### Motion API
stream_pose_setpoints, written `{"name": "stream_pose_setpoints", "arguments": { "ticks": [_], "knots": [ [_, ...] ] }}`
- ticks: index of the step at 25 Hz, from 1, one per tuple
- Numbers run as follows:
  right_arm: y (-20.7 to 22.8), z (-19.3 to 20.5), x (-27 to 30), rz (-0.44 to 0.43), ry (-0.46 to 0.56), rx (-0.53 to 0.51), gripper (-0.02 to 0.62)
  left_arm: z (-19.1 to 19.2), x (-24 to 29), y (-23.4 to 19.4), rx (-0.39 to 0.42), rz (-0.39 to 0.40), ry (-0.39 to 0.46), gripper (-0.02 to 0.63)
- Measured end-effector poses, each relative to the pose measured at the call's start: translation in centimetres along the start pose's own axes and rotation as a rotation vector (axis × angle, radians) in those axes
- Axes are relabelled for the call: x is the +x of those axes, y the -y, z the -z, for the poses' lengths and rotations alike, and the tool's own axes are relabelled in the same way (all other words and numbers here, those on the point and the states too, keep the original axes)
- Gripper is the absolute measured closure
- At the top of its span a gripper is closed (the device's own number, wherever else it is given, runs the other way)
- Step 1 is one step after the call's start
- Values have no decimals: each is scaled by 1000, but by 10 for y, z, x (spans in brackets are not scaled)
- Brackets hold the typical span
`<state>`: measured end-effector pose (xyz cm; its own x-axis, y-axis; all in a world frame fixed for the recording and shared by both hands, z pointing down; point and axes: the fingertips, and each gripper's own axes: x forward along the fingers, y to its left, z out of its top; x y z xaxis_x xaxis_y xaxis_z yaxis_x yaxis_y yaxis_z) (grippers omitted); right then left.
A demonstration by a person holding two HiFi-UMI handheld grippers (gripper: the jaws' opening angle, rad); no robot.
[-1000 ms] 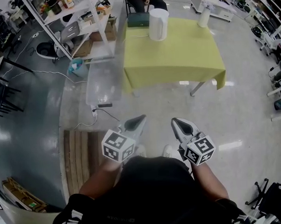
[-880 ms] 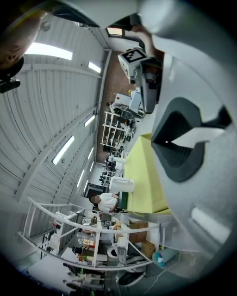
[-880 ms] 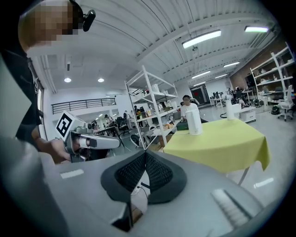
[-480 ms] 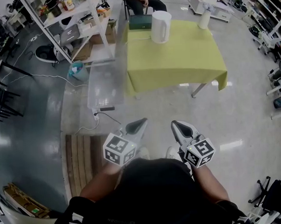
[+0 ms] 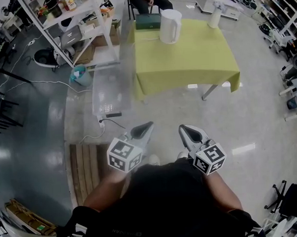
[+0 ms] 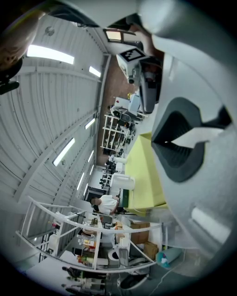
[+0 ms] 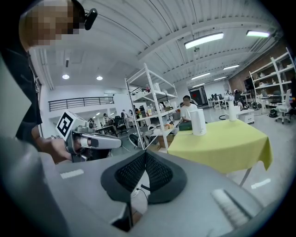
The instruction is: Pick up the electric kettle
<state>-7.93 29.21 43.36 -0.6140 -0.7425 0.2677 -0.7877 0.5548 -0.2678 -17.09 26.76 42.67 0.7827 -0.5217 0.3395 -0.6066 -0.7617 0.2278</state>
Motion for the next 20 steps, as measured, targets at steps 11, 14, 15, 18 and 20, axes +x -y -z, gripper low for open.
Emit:
{"name": "stream_pose_setpoints", "arguments": {
  "ticks": [11, 14, 15, 18, 20],
  "knots": [
    [2, 0, 0, 1, -7, -7, 589, 2, 3, 0, -1, 9, -1, 604],
    [5, -2, 2, -6, -7, -9, 589, 1, 6, -1, -1, 1, -4, 604],
    [6, -2, 3, -8, -6, -8, 589, 1, 8, -2, -2, -2, -3, 604],
    [14, -4, 7, -14, -5, -4, 589, -3, 13, -4, -3, -10, 2, 604],
    [20, -6, 11, -17, -4, -1, 589, -5, 19, -9, -4, -15, 2, 604]
  ]
}}
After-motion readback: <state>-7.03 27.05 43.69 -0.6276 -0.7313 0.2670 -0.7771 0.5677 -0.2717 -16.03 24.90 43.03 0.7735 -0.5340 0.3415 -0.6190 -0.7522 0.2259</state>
